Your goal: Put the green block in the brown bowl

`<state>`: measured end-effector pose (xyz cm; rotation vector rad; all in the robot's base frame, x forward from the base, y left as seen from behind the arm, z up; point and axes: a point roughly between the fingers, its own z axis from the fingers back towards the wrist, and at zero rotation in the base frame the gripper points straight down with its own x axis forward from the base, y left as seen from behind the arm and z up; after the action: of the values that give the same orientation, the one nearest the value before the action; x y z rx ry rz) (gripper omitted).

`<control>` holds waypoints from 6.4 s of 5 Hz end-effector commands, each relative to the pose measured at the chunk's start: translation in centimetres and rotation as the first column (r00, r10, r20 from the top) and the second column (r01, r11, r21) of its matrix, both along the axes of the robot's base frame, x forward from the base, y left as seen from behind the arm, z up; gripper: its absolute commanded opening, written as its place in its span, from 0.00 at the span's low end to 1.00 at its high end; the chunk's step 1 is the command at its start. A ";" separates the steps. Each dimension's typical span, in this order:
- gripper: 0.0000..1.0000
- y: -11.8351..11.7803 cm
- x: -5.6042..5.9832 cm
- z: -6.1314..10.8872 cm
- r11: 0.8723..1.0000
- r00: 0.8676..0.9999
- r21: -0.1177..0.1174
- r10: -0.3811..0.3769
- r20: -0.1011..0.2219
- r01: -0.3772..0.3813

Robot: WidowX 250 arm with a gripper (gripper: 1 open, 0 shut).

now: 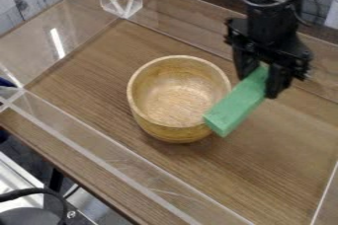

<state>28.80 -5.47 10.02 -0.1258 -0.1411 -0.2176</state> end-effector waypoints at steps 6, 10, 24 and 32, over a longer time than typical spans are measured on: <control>0.00 8.5 -0.4 -2.4 0.999 0.990 0.021 0.034 -0.140 -0.032; 0.00 8.2 -0.5 -3.8 0.998 0.981 0.031 -0.054 -0.189 0.061; 1.00 7.9 0.5 2.9 0.993 0.993 -0.107 0.036 -0.114 -0.048; 1.00 1.7 -3.6 4.6 0.989 0.998 -0.138 0.058 -0.030 -0.062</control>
<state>24.83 -3.89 13.57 -0.2642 -0.0868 -0.1457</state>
